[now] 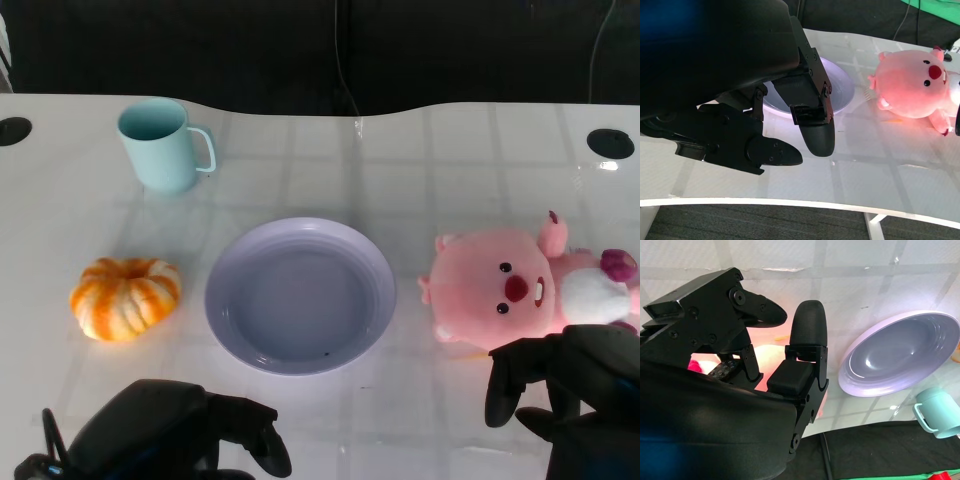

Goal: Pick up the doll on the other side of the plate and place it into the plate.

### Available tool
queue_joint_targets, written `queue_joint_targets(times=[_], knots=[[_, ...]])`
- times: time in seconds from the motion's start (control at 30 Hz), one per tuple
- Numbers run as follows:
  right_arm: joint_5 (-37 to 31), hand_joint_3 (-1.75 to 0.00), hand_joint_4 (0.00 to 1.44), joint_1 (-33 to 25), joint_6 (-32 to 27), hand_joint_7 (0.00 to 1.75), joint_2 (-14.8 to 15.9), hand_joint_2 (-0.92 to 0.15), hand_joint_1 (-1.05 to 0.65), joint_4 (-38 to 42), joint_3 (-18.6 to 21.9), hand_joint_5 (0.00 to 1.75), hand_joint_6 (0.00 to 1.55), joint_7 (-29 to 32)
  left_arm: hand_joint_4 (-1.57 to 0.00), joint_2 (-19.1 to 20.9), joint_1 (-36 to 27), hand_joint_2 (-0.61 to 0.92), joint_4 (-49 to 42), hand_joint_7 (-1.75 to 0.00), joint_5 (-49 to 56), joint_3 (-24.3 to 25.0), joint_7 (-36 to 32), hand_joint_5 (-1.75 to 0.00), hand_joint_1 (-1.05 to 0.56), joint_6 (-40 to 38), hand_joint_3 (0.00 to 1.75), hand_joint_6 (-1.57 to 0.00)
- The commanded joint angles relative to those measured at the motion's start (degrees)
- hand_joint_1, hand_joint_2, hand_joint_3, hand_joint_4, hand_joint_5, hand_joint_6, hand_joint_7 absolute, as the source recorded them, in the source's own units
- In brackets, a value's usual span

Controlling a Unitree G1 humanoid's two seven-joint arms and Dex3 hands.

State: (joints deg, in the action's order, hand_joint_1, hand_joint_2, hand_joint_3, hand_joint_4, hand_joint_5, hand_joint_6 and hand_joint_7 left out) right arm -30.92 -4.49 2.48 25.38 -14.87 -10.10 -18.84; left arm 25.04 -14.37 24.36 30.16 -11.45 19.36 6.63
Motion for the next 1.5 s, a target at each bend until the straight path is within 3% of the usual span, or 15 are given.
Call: queue_joint_targets(times=[0.03, 1.1, 1.2, 1.23, 1.27, 1.33, 1.37, 1.5], knots=[[-0.13, -0.92, 0.85, 0.59, 0.30, 1.00, 0.75, -0.54, -0.07, -0.17, 0.05, 1.55, 0.91, 0.32, -0.70, 0.89, 0.28, 0.92, 0.29, -0.68, -0.38, 0.53, 0.65, -1.37, -0.20, -0.44, 0.24, -0.85], [0.13, -0.92, 0.86, 1.05, 0.90, 0.99, 0.59, -0.54, -0.07, 0.76, 0.48, 1.54, 0.91, 0.80, -0.69, 0.96, 0.80, 0.92, -0.34, -0.69, -0.38, 0.39, 0.50, -1.40, -0.19, -0.43, 0.23, -0.85], [0.12, -0.77, 0.81, 0.95, -1.67, 0.85, -0.28, -0.59, -0.07, -0.29, 1.01, 1.46, 0.90, 0.66, -0.68, 1.26, 0.83, 0.92, -0.57, -0.69, -0.07, 0.45, 0.38, -1.39, -0.20, -0.10, 0.24, -0.85], [0.02, -0.70, 0.80, 0.84, -1.93, 0.75, -0.58, -0.63, -0.08, -0.50, 1.25, 1.35, 0.90, 1.34, -0.68, 1.32, 0.84, 0.92, -0.57, -0.69, -0.03, 0.45, 0.49, -1.39, -0.21, -0.18, 0.25, -0.85], [-0.02, -0.55, 0.82, 0.73, -1.86, 0.54, -0.77, -0.70, -0.09, -0.64, 1.49, 1.11, 0.90, 2.10, -0.68, 1.39, 0.87, 0.92, -0.58, -0.69, 0.02, 0.44, 0.51, -1.39, -0.21, -0.12, 0.25, -0.84], [-0.12, -0.33, 0.84, 0.56, -0.72, 0.31, -1.07, -0.81, -0.09, -0.39, 1.93, 0.91, 0.95, 4.32, -0.68, 1.36, 0.89, 0.92, -0.60, -0.69, -0.16, 0.47, 0.56, -1.38, -0.21, -0.14, 0.26, -0.84], [-0.29, -0.24, 0.83, 0.51, 0.06, 0.18, -1.26, -0.83, -0.10, -0.07, 2.26, 0.78, 0.89, 5.91, -0.69, 1.31, 0.89, 0.92, -0.62, -0.69, -0.27, 0.49, 0.56, -1.38, -0.21, -0.14, 0.26, -0.84], [-1.84, -0.15, 0.69, 0.64, 0.09, 0.03, -1.53, -0.87, -0.18, 0.38, 2.92, 0.62, 0.74, 9.66, -0.69, 1.32, 0.99, 0.92, -1.00, -0.69, -0.46, 0.53, 0.35, -1.38, -0.20, 0.25, 0.25, -0.84]])
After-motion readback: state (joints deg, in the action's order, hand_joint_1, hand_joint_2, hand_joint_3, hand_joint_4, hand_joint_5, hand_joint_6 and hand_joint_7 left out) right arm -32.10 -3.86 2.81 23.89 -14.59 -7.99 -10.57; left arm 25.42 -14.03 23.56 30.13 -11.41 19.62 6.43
